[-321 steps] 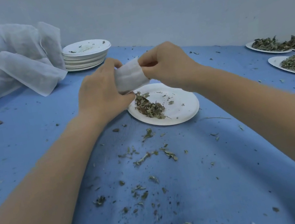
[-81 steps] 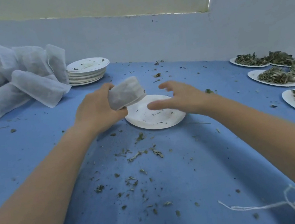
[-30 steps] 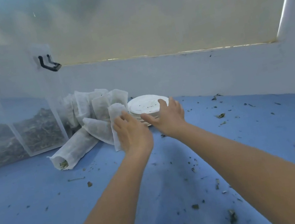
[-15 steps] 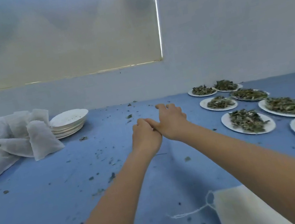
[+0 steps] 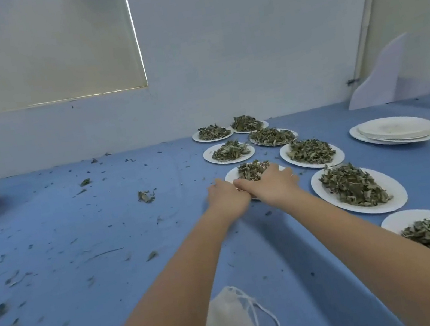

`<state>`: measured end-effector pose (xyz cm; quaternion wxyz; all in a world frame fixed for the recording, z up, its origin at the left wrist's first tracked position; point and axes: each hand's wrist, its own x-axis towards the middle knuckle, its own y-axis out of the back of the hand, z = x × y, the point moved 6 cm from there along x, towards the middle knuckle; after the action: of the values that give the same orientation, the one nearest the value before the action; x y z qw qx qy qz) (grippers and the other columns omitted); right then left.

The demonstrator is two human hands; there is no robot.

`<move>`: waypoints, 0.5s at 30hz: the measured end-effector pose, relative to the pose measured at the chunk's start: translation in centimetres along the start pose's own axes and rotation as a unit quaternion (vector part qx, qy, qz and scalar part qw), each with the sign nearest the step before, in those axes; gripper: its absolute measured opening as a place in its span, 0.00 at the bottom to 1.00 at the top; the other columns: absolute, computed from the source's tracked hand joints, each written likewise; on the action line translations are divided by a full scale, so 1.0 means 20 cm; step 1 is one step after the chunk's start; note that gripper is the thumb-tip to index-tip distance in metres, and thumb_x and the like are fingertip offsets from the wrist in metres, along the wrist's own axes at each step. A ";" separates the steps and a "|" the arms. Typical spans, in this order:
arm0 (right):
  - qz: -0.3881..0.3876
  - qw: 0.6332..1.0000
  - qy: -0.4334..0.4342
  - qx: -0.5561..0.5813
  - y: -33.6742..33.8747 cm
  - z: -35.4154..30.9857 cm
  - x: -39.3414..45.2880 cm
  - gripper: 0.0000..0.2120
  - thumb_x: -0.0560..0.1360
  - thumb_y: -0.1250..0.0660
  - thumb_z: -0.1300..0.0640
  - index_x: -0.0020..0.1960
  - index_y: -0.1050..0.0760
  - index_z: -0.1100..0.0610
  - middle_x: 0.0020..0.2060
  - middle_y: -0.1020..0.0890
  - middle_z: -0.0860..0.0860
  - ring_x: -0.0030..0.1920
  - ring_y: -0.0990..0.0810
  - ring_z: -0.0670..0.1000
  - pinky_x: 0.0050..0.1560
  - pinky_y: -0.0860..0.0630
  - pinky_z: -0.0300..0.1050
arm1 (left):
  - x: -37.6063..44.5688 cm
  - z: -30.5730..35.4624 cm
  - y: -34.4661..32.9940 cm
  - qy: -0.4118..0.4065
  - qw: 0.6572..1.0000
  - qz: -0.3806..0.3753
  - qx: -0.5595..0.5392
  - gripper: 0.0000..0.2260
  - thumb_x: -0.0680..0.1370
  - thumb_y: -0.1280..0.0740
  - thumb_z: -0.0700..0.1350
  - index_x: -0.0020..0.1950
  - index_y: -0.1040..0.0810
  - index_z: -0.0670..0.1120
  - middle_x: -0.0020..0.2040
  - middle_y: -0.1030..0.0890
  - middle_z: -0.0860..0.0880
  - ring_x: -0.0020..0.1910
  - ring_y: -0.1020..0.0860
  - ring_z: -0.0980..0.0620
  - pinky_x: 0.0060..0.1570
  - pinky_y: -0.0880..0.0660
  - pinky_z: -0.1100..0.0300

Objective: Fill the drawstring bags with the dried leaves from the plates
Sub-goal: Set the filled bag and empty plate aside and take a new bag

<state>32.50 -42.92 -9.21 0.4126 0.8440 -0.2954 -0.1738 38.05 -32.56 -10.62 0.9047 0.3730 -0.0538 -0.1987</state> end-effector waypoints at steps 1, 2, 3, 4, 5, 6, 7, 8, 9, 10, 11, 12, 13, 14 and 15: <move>0.000 1.000 -0.009 0.006 0.00 0.02 0.03 0.44 0.67 0.36 0.32 0.71 0.41 0.60 0.70 0.37 0.60 0.71 0.43 0.59 0.62 0.37 0.50 | 0.03 0.00 -0.02 0.010 1.000 -0.006 0.004 0.34 0.77 0.38 0.48 0.75 0.52 0.39 0.74 0.43 0.41 0.72 0.42 0.43 0.68 0.39 0.50; 0.001 1.000 -0.019 0.012 -0.01 0.04 0.05 0.47 0.67 0.35 0.32 0.73 0.44 0.60 0.71 0.39 0.60 0.72 0.45 0.60 0.65 0.39 0.52 | 0.06 -0.01 -0.03 0.017 1.000 -0.009 0.006 0.36 0.77 0.38 0.49 0.76 0.57 0.40 0.75 0.45 0.41 0.73 0.45 0.43 0.70 0.42 0.48; 0.000 0.999 -0.030 0.021 -0.01 0.05 0.07 0.48 0.66 0.35 0.31 0.74 0.47 0.60 0.72 0.41 0.61 0.72 0.45 0.60 0.67 0.40 0.52 | 0.08 -0.01 -0.04 0.019 1.000 -0.011 0.009 0.38 0.77 0.38 0.50 0.76 0.60 0.41 0.75 0.45 0.41 0.74 0.46 0.43 0.70 0.44 0.47; 0.000 0.999 -0.042 0.029 -0.01 0.06 0.09 0.50 0.66 0.34 0.31 0.74 0.48 0.59 0.72 0.42 0.63 0.72 0.46 0.60 0.67 0.40 0.53 | 0.10 -0.01 -0.05 0.020 1.000 -0.014 0.011 0.39 0.76 0.38 0.50 0.75 0.63 0.41 0.75 0.46 0.41 0.74 0.47 0.43 0.71 0.45 0.47; -0.001 0.998 -0.050 0.035 -0.01 0.07 0.10 0.51 0.65 0.34 0.31 0.74 0.49 0.59 0.72 0.43 0.64 0.72 0.46 0.61 0.68 0.41 0.53 | 0.12 -0.01 -0.06 0.022 1.000 -0.019 0.007 0.40 0.76 0.38 0.51 0.75 0.64 0.42 0.75 0.46 0.41 0.74 0.48 0.43 0.71 0.46 0.47; -0.001 0.998 -0.056 0.038 -0.02 0.07 0.12 0.52 0.64 0.34 0.30 0.75 0.50 0.58 0.71 0.43 0.64 0.72 0.46 0.61 0.68 0.41 0.54 | 0.13 -0.02 -0.06 0.026 0.999 -0.024 -0.003 0.41 0.76 0.38 0.51 0.75 0.65 0.42 0.75 0.47 0.41 0.75 0.49 0.44 0.71 0.47 0.46; -0.002 0.997 -0.061 0.039 -0.02 0.08 0.13 0.54 0.62 0.33 0.29 0.75 0.50 0.58 0.71 0.43 0.64 0.72 0.45 0.61 0.69 0.40 0.55 | 0.14 -0.03 -0.07 0.031 0.999 -0.030 -0.016 0.42 0.75 0.37 0.51 0.75 0.66 0.43 0.76 0.49 0.41 0.75 0.50 0.44 0.72 0.48 0.46; -0.004 0.997 -0.065 0.041 -0.02 0.08 0.14 0.55 0.61 0.33 0.28 0.75 0.51 0.57 0.71 0.42 0.63 0.72 0.45 0.61 0.69 0.40 0.55 | 0.15 -0.04 -0.08 0.037 0.998 -0.035 -0.031 0.43 0.75 0.37 0.51 0.75 0.66 0.44 0.76 0.50 0.42 0.75 0.51 0.44 0.72 0.49 0.46; -0.007 0.997 -0.068 0.044 -0.03 0.09 0.15 0.56 0.60 0.33 0.28 0.75 0.51 0.57 0.71 0.41 0.63 0.73 0.45 0.60 0.69 0.40 0.55 | 0.16 -0.05 -0.09 0.045 0.997 -0.039 -0.044 0.43 0.74 0.36 0.51 0.75 0.66 0.45 0.77 0.52 0.43 0.75 0.52 0.44 0.72 0.51 0.46; -0.011 0.996 -0.071 0.048 -0.03 0.09 0.16 0.57 0.59 0.33 0.27 0.76 0.52 0.57 0.72 0.41 0.62 0.73 0.45 0.60 0.70 0.40 0.55 | 0.16 -0.05 -0.10 0.053 0.997 -0.040 -0.049 0.43 0.74 0.36 0.51 0.75 0.66 0.46 0.77 0.53 0.44 0.75 0.54 0.43 0.73 0.53 0.46; -0.014 0.996 -0.073 0.054 -0.04 0.10 0.17 0.58 0.59 0.33 0.27 0.76 0.52 0.57 0.72 0.41 0.61 0.73 0.45 0.60 0.70 0.40 0.55 | 0.16 -0.06 -0.10 0.060 0.996 -0.040 -0.048 0.43 0.73 0.36 0.52 0.75 0.65 0.47 0.77 0.53 0.44 0.75 0.56 0.42 0.73 0.56 0.47; -0.016 0.995 -0.073 0.059 -0.04 0.10 0.18 0.58 0.58 0.33 0.26 0.75 0.52 0.57 0.72 0.41 0.61 0.73 0.45 0.60 0.70 0.40 0.54 | 0.16 -0.06 -0.11 0.065 0.996 -0.041 -0.045 0.43 0.73 0.37 0.53 0.75 0.65 0.48 0.77 0.53 0.45 0.75 0.57 0.42 0.73 0.59 0.48; -0.016 0.995 -0.072 0.062 -0.04 0.10 0.19 0.59 0.58 0.33 0.26 0.76 0.52 0.57 0.72 0.41 0.60 0.73 0.45 0.59 0.69 0.40 0.54 | 0.15 -0.06 -0.11 0.068 0.996 -0.043 -0.047 0.43 0.73 0.36 0.53 0.76 0.64 0.48 0.77 0.53 0.45 0.75 0.58 0.43 0.72 0.61 0.49; -0.016 0.995 -0.070 0.063 -0.04 0.10 0.19 0.60 0.58 0.32 0.26 0.76 0.53 0.57 0.72 0.41 0.60 0.72 0.45 0.59 0.68 0.40 0.53 | 0.15 -0.06 -0.11 0.071 0.995 -0.045 -0.053 0.43 0.73 0.36 0.53 0.76 0.63 0.48 0.77 0.53 0.45 0.75 0.58 0.43 0.71 0.61 0.49; -0.014 0.996 -0.068 0.065 -0.04 0.09 0.19 0.60 0.57 0.32 0.26 0.76 0.53 0.57 0.72 0.40 0.60 0.72 0.44 0.59 0.67 0.39 0.53 | 0.14 -0.06 -0.11 0.075 0.994 -0.048 -0.064 0.43 0.72 0.35 0.53 0.76 0.63 0.48 0.77 0.52 0.45 0.75 0.58 0.43 0.72 0.59 0.48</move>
<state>34.73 -46.04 -11.23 0.3339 0.8593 -0.3212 -0.2168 40.22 -34.38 -13.15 0.9176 0.3305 0.0445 -0.2164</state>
